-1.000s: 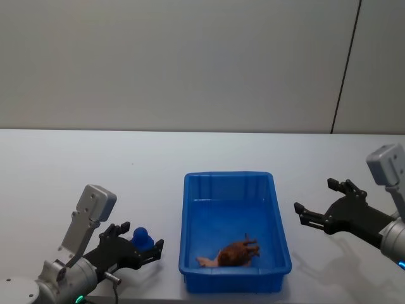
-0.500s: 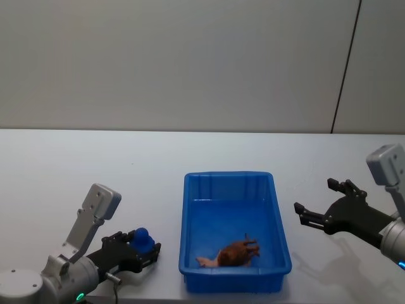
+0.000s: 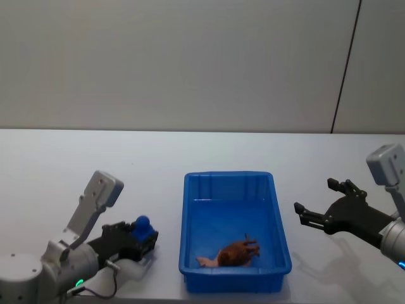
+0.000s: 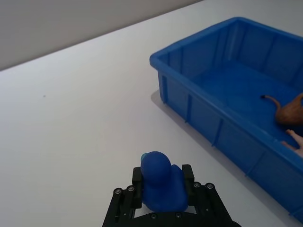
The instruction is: Pick up the two dolls from the table and place them into the box.
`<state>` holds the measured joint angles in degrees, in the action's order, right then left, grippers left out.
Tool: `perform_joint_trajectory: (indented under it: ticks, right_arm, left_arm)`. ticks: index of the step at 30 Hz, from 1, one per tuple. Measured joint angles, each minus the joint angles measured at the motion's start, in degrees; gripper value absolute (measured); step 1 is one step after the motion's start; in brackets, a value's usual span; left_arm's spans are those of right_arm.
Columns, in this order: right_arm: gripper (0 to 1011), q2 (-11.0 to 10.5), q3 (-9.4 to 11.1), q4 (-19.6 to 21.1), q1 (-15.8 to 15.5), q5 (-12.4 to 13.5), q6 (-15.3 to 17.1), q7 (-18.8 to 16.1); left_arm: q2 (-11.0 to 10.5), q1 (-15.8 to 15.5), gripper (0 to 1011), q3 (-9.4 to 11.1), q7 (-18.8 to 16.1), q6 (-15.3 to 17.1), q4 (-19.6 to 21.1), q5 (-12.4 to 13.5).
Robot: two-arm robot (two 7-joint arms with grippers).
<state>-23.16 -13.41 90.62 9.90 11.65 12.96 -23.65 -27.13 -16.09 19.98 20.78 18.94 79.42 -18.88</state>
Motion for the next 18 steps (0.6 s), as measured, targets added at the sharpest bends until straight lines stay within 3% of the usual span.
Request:
perform_joint_trajectory:
  ticks: [9,18]
  right_arm:
    - [1001,0.0,0.0,0.0,0.0,0.0,0.0,0.0]
    - [1001,0.0,0.0,0.0,0.0,0.0,0.0,0.0]
  left_arm:
    - [1.3,-3.8,443,-0.15,3.05,-1.4,0.11,3.42]
    - [5.35,-10.42,390,1.07,7.81,-6.46,-5.22,6.71]
